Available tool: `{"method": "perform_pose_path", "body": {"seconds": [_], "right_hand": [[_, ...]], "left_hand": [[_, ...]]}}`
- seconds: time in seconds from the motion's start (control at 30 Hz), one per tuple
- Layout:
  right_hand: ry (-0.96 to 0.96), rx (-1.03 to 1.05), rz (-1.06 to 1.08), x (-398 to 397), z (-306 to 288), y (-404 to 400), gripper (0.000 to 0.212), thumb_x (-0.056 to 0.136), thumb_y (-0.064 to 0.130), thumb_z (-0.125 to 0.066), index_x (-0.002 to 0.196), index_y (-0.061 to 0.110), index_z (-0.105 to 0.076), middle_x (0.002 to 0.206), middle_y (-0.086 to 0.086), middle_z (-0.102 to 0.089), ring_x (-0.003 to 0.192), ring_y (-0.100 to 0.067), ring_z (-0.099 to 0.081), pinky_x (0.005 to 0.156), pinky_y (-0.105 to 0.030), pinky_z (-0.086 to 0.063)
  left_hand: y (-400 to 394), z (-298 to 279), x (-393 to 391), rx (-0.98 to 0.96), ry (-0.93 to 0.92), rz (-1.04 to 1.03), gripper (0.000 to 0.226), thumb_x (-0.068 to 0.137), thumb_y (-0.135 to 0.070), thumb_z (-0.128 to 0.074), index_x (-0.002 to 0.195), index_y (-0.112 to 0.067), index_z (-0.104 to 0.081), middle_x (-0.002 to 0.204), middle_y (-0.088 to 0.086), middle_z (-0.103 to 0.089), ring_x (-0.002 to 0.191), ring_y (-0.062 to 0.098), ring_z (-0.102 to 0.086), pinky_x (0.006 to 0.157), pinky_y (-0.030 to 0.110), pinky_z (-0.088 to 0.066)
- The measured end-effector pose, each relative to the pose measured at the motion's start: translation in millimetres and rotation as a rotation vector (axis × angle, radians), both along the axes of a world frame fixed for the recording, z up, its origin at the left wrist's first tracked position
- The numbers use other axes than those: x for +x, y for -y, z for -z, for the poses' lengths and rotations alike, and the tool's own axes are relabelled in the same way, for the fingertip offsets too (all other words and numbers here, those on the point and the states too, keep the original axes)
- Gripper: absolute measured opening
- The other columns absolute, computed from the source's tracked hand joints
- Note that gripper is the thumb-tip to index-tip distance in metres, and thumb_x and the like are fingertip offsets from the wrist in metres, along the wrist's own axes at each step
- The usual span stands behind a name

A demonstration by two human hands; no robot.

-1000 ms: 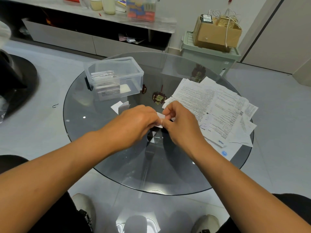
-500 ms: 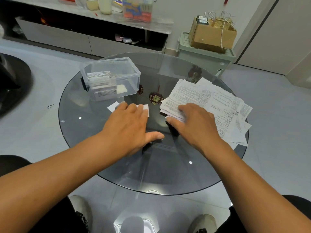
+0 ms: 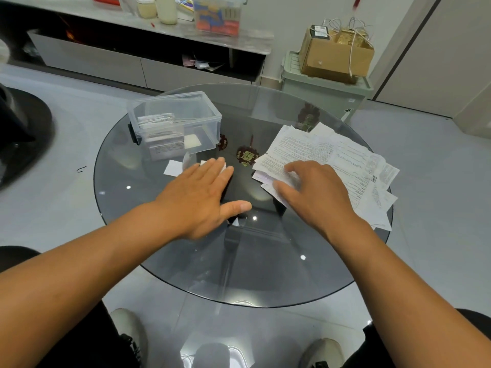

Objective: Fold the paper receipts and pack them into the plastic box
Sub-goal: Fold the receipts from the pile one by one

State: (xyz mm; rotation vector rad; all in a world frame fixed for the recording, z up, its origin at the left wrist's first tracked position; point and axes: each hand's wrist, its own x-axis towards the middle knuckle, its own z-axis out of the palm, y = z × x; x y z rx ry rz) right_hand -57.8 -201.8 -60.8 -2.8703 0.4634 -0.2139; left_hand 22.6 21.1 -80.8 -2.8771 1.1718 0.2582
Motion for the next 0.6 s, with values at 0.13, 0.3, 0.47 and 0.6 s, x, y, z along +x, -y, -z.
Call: {"method": "perform_pose_path", "body": {"seconds": [0.13, 0.3, 0.47, 0.6], "right_hand": [[0.054, -0.097, -0.054, 1.4, 4.0, 2.5, 0.024, 0.1, 0.03, -0.052, 0.099, 0.015, -0.071, 0.095, -0.006, -0.072, 0.086, -0.03, -0.063, 0.075, -0.045, -0.055], [0.099, -0.058, -0.347, -11.0, -13.3, -7.9, 0.018, 0.096, 0.028, -0.056, 0.082, 0.02, -0.064, 0.074, 0.003, -0.063, 0.071, -0.022, -0.056, 0.075, -0.044, -0.047], [-0.073, 0.15, -0.541, -29.1, -20.1, -20.6, 0.01, 0.101, 0.032, -0.054, 0.096, 0.025, -0.059, 0.084, 0.003, -0.063, 0.078, -0.015, -0.052, 0.07, -0.046, -0.047], [-0.076, 0.444, -0.443, -31.6, -27.3, -12.9, 0.007, 0.098, 0.039, -0.063, 0.103, 0.034, -0.062, 0.096, 0.016, -0.067, 0.092, -0.003, -0.06, 0.079, -0.035, -0.054]], "left_hand": [[-2.2, -0.5, 10.6, -0.018, -0.032, -0.117, 0.121, 0.069, -0.092, 0.015, 0.161, -0.017, 0.001, 0.17, 0.01, 0.004, 0.157, 0.025, 0.006, 0.127, 0.044, -0.004], [-4.2, -1.5, 12.9, -0.123, -0.079, -0.078, 0.112, 0.072, -0.097, -0.005, 0.159, -0.03, 0.018, 0.17, 0.008, 0.011, 0.155, 0.021, 0.016, 0.126, 0.05, 0.007], [-4.8, -15.1, 10.6, -0.427, -0.174, 0.185, 0.106, 0.077, -0.078, -0.065, 0.16, -0.034, -0.018, 0.168, -0.014, -0.012, 0.154, 0.001, 0.0, 0.127, 0.036, 0.002], [-4.8, -13.9, 9.4, -0.53, -0.256, 0.211, 0.028, 0.087, -0.046, -0.075, 0.114, -0.038, -0.072, 0.117, -0.021, -0.069, 0.11, -0.002, -0.059, 0.111, 0.035, -0.041]]}}
